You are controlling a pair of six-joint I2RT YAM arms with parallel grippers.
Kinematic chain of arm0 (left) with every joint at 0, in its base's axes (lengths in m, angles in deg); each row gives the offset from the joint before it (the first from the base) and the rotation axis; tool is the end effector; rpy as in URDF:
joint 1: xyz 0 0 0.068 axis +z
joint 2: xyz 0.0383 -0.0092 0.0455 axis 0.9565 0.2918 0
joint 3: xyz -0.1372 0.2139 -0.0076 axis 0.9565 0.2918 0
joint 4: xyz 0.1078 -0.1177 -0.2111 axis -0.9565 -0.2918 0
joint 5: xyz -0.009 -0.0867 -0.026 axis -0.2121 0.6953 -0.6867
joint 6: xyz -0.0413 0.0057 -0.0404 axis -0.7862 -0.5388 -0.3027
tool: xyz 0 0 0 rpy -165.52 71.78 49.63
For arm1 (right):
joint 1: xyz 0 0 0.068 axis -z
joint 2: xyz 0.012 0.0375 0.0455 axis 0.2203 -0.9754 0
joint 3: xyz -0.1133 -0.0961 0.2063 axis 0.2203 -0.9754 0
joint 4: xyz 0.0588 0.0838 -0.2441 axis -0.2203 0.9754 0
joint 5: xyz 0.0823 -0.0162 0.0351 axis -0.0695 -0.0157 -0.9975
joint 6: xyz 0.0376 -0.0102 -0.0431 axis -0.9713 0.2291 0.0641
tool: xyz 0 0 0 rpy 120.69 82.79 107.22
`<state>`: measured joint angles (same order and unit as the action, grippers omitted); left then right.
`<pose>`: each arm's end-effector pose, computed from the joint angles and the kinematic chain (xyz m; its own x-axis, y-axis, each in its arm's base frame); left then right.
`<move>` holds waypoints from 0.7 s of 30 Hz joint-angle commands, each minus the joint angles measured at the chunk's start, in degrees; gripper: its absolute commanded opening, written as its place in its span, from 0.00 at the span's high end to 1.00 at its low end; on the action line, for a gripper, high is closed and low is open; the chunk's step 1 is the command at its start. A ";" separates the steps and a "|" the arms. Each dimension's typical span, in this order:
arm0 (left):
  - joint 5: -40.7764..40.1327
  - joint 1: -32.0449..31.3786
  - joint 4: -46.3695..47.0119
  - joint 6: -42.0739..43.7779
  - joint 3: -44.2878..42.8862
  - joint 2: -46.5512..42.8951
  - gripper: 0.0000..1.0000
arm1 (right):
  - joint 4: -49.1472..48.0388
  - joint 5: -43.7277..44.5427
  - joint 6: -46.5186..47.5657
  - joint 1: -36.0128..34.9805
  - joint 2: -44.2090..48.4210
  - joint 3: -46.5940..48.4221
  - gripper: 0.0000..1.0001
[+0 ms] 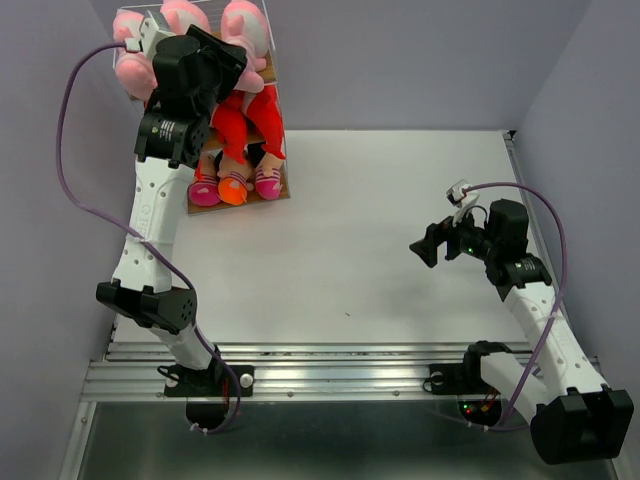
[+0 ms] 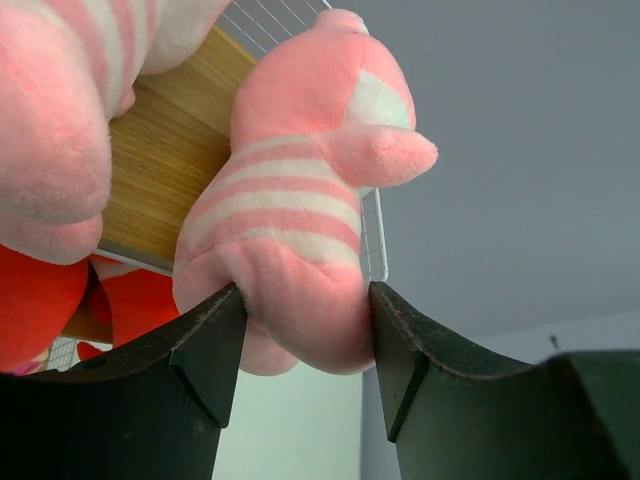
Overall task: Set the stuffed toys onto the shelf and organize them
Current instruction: Place the stuffed toy onto shelf
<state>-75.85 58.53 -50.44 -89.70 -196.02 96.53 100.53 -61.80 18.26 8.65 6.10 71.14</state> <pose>0.3307 -0.0777 0.5392 -0.0286 -0.7764 -0.6296 0.0766 0.6263 -0.7758 0.2153 0.0398 0.2751 -0.3486 -0.1696 -0.9218 -0.6490 0.7532 0.1069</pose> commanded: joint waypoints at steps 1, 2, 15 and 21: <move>0.70 0.35 4.32 -0.83 0.34 -0.54 0.39 | -3.28 0.26 0.11 0.47 1.15 -0.16 0.00; 0.96 0.35 4.50 -0.91 0.43 -0.54 0.38 | -3.28 0.26 0.20 0.47 1.15 -0.16 0.00; 1.58 0.35 6.43 -1.18 2.88 -1.95 0.28 | -3.36 0.52 0.29 0.47 1.41 -0.16 0.00; 1.32 0.44 6.61 -1.35 3.50 -1.77 0.35 | -3.28 0.79 0.37 0.47 1.50 -0.25 0.00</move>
<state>-74.58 58.64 -47.38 -91.06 -192.53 96.51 100.53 -61.62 18.29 8.65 6.19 71.14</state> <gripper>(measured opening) 0.664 0.998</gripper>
